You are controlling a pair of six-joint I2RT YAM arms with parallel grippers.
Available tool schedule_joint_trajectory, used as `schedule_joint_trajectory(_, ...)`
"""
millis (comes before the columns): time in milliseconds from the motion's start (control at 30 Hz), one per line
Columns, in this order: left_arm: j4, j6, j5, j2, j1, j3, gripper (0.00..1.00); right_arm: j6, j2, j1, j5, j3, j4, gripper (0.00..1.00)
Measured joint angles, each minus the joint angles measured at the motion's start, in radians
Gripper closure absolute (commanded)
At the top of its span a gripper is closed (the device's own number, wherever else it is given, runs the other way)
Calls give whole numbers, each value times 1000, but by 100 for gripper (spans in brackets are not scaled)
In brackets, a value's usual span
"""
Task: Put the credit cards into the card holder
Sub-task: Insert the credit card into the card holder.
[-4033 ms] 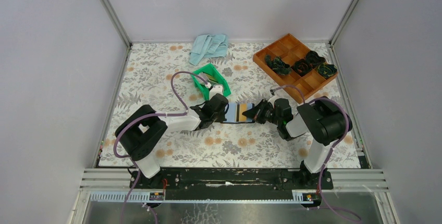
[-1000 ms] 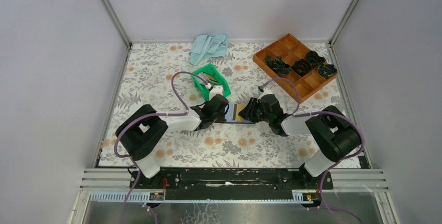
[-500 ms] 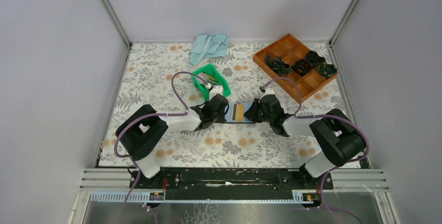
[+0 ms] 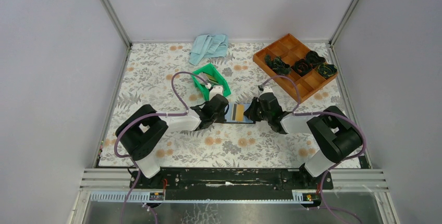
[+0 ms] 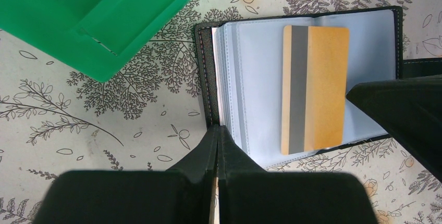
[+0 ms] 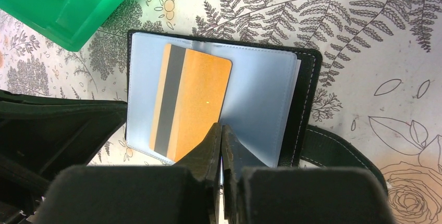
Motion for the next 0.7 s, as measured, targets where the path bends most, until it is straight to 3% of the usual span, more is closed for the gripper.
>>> schedule_joint_trajectory(700,3,0,0,0,0,-2,100,19,53,0,-31,4,85,98)
